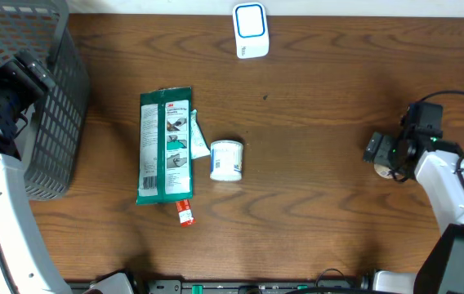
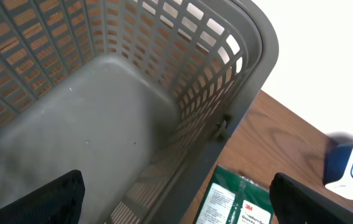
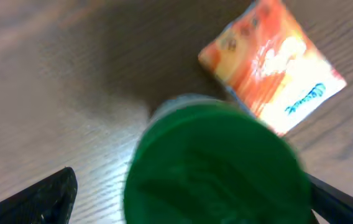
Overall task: Scan the item barcode
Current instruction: 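Release the jar and swing the right gripper back toward the scanner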
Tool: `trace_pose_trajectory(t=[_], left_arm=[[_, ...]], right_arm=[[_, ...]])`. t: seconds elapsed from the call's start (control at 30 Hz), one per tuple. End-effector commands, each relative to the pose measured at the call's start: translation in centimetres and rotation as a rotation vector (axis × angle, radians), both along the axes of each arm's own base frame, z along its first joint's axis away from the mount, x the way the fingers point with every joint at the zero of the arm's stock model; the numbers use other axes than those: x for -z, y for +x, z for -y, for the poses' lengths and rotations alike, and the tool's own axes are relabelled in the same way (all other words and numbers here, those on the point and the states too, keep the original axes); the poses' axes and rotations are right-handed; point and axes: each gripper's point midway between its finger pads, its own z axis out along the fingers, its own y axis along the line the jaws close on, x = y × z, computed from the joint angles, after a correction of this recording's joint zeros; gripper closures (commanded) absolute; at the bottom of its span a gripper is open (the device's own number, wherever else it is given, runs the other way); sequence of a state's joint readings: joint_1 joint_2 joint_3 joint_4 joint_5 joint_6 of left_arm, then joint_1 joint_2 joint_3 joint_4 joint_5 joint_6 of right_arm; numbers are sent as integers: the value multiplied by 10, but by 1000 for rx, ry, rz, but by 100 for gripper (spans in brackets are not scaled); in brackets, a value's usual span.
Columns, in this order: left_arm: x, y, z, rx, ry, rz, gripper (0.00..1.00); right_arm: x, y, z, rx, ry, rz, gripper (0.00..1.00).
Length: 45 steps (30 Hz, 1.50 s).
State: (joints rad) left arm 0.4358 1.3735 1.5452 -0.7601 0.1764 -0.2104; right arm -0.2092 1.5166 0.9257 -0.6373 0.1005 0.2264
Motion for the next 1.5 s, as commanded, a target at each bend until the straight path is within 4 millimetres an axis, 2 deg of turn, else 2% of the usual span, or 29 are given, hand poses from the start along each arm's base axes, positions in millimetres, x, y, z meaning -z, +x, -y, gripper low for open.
trace_pose_trajectory(t=[0.0, 0.07, 0.1, 0.2, 0.23, 0.27, 0.37, 0.43, 0.47, 0.5, 0.53, 0.57, 0.6, 0.67, 0.73, 0.8, 0.87, 0.93, 0.97, 1.0, 1.13, 1.3, 1.47], left_arm=[[-4, -1, -2, -10, 3, 8, 7], [-4, -1, -2, -10, 3, 8, 7], [-4, -1, -2, -10, 3, 8, 7], [-4, -1, -2, -10, 3, 8, 7], [-4, -1, -2, -10, 3, 8, 7], [-4, -1, -2, -10, 3, 8, 7], [-4, -1, -2, -10, 3, 8, 7], [-4, -1, -2, -10, 3, 8, 7], [-4, -1, -2, -10, 3, 7, 7], [-4, -1, -2, -10, 3, 8, 7], [-4, -1, -2, -10, 3, 8, 7], [-4, -1, -2, -10, 3, 8, 7], [-4, -1, -2, -10, 3, 8, 7], [-4, -1, -2, -10, 3, 8, 7], [-4, -1, -2, -10, 3, 8, 7], [-4, -1, -2, -10, 3, 8, 7], [-4, -1, -2, -10, 3, 8, 7], [-4, -1, -2, -10, 3, 8, 7], [-4, -1, -2, -10, 3, 8, 7], [-4, -1, -2, -10, 3, 8, 7], [-4, -1, -2, -10, 3, 8, 7], [-4, -1, -2, -10, 3, 8, 7], [-4, -1, -2, -10, 3, 8, 7]], right_arm=[[-47, 21, 5, -13, -23, 104, 1], [-53, 23, -1, -29, 12, 110, 1], [-56, 25, -11, -50, 65, 114, 1], [-64, 31, -54, -151, 266, 153, 2], [-68, 33, -81, -219, 352, 164, 8], [-68, 33, -89, -242, 363, 161, 9], [-68, 29, -133, -364, 375, 138, 9], [-71, 26, -180, -478, 392, 140, 9], [-73, 24, -195, -514, 398, 145, 8], [-77, 17, -229, -591, 415, 148, 9], [-90, 9, -262, -688, 423, 158, 10], [-112, 6, -282, -745, 425, 173, 12], [-122, 6, -288, -762, 424, 180, 12], [-165, 12, -301, -790, 354, 199, 11], [-197, 21, -316, -813, 305, 192, 9], [-202, 30, -338, -843, 300, 158, 7], [-190, 37, -353, -859, 294, 115, 4], [-159, 42, -369, -870, 285, 43, 1], [-130, 45, -374, -854, 278, -29, 1], [-109, 47, -376, -834, 274, -79, 1], [-54, 42, -381, -803, 279, -229, 1], [-19, 35, -394, -780, 263, -297, 1], [-6, 29, -399, -755, 250, -326, 1]])
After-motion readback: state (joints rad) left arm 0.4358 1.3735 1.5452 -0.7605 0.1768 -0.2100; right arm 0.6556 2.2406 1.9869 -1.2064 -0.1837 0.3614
